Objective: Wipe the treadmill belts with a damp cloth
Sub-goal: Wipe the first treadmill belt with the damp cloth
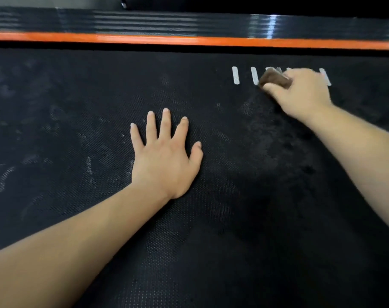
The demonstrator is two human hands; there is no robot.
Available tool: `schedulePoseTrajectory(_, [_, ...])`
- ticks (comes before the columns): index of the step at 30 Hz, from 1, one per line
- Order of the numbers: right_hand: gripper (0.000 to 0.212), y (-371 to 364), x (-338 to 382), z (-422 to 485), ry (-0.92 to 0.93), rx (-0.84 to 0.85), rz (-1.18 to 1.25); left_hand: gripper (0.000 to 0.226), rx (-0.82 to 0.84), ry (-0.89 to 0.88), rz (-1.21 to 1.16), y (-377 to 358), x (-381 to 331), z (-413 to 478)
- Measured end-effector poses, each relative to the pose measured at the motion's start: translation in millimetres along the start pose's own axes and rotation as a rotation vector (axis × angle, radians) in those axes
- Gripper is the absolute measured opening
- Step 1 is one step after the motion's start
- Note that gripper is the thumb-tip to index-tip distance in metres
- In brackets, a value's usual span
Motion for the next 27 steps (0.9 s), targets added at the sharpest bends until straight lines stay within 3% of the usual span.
schedulePoseTrajectory(2, [0.049, -3, 10, -14, -0.017, -0.033, -0.005, 0.074, -0.003, -0.002, 0.004, 0, 0, 0])
schedulePoseTrajectory(6, [0.038, -11, 49, -92, 0.256, 0.176, 0.108, 0.074, -0.004, 0.002, 0.01, 0, 0, 0])
schedulePoseTrajectory(8, [0.04, -9, 39, -92, 0.297, 0.172, 0.071, 0.072, -0.007, -0.002, 0.001, 1, 0, 0])
schedulePoseTrajectory(12, [0.044, -1, 6, -49, -0.024, -0.025, 0.033, 0.071, -0.004, 0.0, -0.002, 0, 1, 0])
schedulePoseTrajectory(13, [0.043, -3, 10, -54, -0.03, -0.042, 0.021, 0.071, -0.008, 0.0, 0.002, -1, 1, 0])
schedulePoseTrajectory(19, [0.038, 0, 41, -130, 0.332, 0.2, 0.109, 0.071, -0.009, 0.001, -0.003, 0, 1, 0])
schedulePoseTrajectory(21, [0.037, 1, 15, -99, 0.257, 0.084, -0.004, 0.071, -0.007, 0.001, -0.002, 0, 1, 0])
schedulePoseTrajectory(24, [0.047, 5, -10, -60, -0.074, -0.037, 0.012, 0.071, -0.015, 0.002, -0.001, 0, 0, -1])
schedulePoseTrajectory(27, [0.04, -3, 20, -97, 0.051, 0.022, 0.022, 0.071, -0.009, 0.001, 0.004, 0, 0, 0])
Point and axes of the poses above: each hand's wrist, its own z-axis towards the middle knuckle, its own y-axis out of the back of the hand, x = y × z, the point moved 1 cm from there along z, towards the middle knuckle, and after that the axes turned 3 degrees about z, right-handed, at the moved point
